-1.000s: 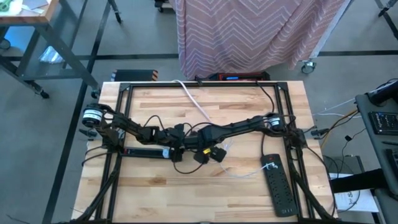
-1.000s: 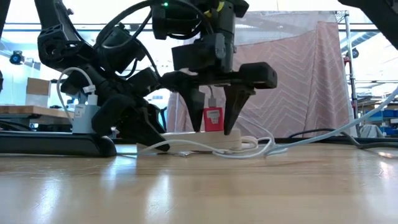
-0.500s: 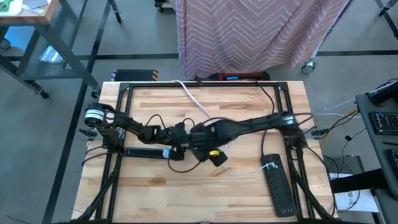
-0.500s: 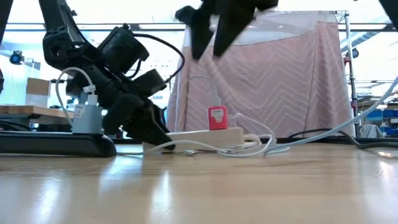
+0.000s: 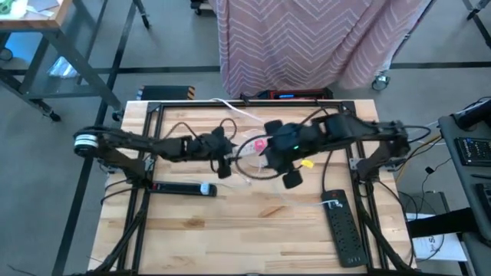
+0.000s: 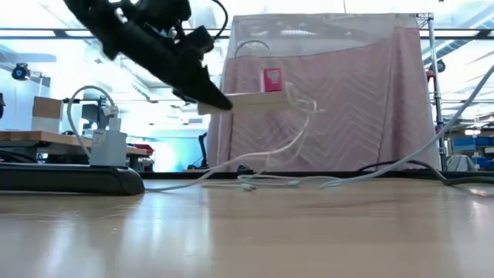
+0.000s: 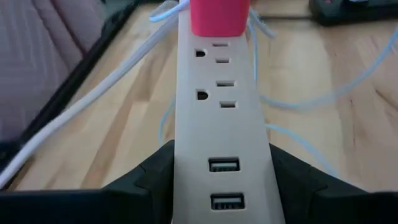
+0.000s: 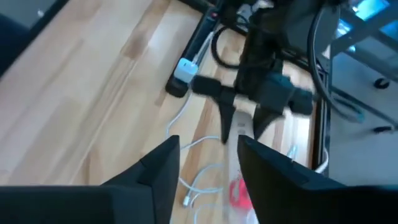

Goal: Plug in charger cables
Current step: Adjust the charger cables on the table

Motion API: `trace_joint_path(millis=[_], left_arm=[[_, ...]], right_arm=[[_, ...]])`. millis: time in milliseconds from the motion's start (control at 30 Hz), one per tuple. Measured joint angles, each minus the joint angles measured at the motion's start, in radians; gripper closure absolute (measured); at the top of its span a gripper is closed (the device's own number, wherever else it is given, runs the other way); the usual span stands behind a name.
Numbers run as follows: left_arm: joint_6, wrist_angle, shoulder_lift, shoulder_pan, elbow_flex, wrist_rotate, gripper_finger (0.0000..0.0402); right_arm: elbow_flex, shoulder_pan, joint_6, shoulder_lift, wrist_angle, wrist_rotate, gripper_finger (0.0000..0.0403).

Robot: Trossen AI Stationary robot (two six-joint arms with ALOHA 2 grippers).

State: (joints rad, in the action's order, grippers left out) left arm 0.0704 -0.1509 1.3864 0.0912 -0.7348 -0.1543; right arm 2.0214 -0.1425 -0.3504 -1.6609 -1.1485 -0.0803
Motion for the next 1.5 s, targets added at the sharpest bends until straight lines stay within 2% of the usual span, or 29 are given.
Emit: trace_joint_path(millis=[67,233,300,400,467,567,767,900,1033,1167,1267,1500], left_arm=[[0.000,0.129,-0.043,0.028,-0.030,0.023,0.0225],[-0.041,0.544,-0.107,0.084,-0.104,0.003,0.0225],[-0.061,0.698,-0.107,0.098,-0.108,-0.063,0.0225],[-0.119,0.847,-0.109,0.134,-0.102,-0.204,0.0225],[-0.164,0.907,-0.109,0.175,-0.084,-0.233,0.0225],[-0.206,0.900,-0.125,0.245,-0.046,-0.214,0.0225],[-0.316,0.911,-0.156,0.392,0.043,-0.021,0.0219],[-0.388,0.897,-0.190,0.450,0.127,-0.035,0.0226],[-0.489,0.745,-0.226,0.466,0.220,-0.067,0.0226],[-0.560,0.605,-0.237,0.464,0.278,-0.062,0.0216],[-0.581,0.607,-0.223,0.465,0.297,-0.112,0.0212],[-0.659,0.566,-0.204,0.465,0.354,-0.167,0.0224]], right_arm=[[-0.013,0.006,0.032,0.032,0.000,0.000,0.0261],[-0.091,0.011,0.101,0.112,0.002,-0.017,0.0298],[-0.150,0.017,0.125,0.137,0.008,-0.034,0.0315],[-0.255,0.046,0.152,0.161,0.025,-0.036,0.0342],[-0.332,0.068,0.183,0.167,0.048,-0.036,0.0358],[-0.466,0.100,0.229,0.168,0.119,-0.035,0.0378],[-0.775,0.118,0.331,0.154,0.441,-0.007,0.0401],[-0.939,0.119,0.417,0.118,0.738,-0.007,0.0400],[-1.054,0.129,0.513,0.029,1.082,-0.015,0.0402],[-1.062,0.154,0.537,-0.099,1.211,-0.052,0.0403],[-1.019,0.192,0.568,-0.188,1.253,-0.085,0.0402],[-0.847,0.294,0.557,-0.386,1.434,-0.049,0.0378]])
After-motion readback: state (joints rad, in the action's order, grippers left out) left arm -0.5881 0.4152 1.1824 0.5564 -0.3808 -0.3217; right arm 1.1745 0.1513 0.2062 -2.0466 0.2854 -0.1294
